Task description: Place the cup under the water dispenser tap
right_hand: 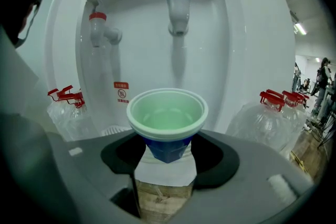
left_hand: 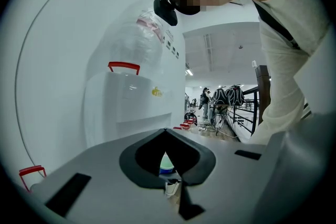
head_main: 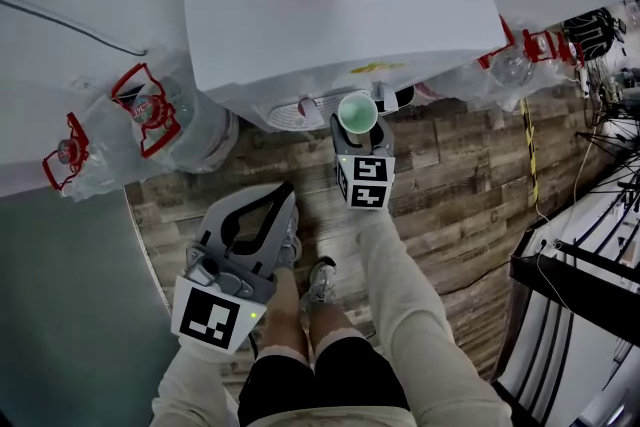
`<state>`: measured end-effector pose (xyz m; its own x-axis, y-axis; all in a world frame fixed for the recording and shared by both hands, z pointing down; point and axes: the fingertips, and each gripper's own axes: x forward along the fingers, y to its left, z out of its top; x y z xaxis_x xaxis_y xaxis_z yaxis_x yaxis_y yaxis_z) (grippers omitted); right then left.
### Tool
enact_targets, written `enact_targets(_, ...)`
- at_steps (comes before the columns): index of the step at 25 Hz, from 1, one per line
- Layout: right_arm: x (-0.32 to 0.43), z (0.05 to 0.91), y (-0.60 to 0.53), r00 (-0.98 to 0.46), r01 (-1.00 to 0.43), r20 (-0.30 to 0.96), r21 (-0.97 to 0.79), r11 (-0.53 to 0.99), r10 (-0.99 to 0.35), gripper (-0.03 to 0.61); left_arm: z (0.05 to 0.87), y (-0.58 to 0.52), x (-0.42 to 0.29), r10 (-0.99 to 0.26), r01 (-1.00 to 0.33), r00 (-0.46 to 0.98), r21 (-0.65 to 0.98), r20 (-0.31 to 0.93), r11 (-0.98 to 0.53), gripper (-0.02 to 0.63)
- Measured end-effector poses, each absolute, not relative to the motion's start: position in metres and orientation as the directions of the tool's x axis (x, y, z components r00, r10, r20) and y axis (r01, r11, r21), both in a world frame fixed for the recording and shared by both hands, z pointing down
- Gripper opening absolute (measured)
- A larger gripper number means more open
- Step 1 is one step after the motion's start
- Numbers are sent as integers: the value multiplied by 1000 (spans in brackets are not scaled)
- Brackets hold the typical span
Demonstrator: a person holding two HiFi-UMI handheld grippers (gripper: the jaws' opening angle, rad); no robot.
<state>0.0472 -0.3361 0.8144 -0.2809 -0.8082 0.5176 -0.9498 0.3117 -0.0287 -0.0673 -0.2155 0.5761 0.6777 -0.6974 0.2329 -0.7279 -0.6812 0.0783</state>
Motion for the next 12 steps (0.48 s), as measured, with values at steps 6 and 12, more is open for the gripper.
enact_targets(6, 50, 829, -346, -271, -954, 533, -36, 299, -801, 278, 584, -220, -71, -698, -730, 676, 86, 235, -678, 5)
enact_targets(12, 48, 838, -352, -267, -953, 551, -27, 303, -790, 278, 593, -222, -75, -694, -730, 676, 91, 250, -678, 5)
